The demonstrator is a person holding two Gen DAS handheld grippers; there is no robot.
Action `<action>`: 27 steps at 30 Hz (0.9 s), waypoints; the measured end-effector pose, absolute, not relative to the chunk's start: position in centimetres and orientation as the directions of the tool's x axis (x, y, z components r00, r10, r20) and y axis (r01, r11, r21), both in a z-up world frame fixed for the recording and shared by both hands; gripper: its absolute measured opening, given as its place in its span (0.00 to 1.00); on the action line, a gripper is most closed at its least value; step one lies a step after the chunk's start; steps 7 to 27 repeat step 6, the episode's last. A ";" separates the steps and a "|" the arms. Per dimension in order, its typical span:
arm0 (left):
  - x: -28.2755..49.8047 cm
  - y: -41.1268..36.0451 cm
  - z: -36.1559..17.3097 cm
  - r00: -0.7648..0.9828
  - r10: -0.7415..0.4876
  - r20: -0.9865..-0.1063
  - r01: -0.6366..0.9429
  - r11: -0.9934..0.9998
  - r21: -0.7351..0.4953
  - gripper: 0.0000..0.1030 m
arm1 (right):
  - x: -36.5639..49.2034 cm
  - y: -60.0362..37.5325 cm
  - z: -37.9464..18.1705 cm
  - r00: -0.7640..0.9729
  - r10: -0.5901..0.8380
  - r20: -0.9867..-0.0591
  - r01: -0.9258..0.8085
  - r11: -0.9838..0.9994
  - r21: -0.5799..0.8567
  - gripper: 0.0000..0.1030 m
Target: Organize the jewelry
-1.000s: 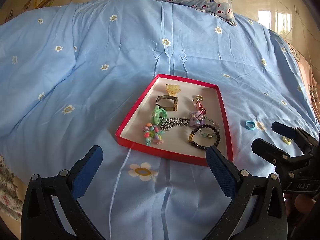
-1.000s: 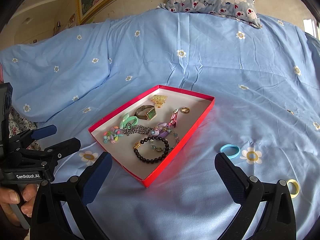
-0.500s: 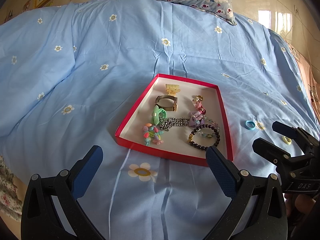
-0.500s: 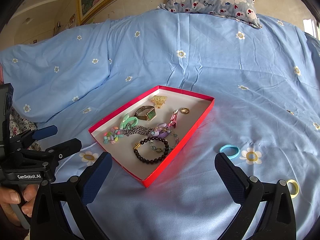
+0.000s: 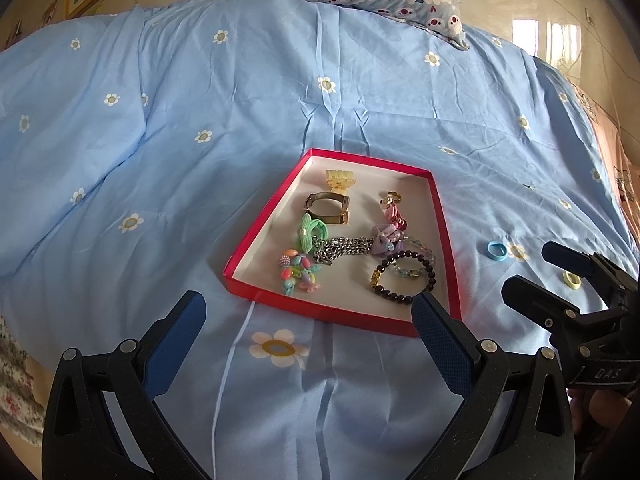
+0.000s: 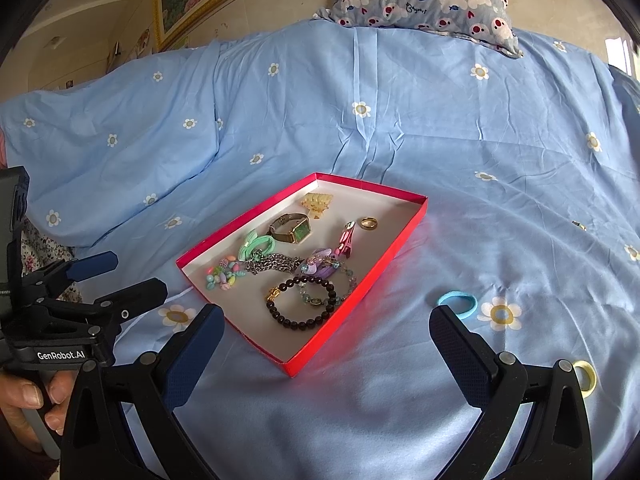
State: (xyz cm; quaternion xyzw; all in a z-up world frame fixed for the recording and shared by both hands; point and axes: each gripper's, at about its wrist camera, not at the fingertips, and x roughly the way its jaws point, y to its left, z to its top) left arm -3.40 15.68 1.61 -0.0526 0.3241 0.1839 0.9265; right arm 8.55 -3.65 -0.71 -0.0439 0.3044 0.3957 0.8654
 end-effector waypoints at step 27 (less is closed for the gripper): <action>-3.0 15.7 1.7 0.721 0.296 -0.627 -0.372 0.928 0.011 1.00 | 8.8 -3.9 -0.6 0.505 0.652 -0.566 -0.707 0.688 0.162 1.00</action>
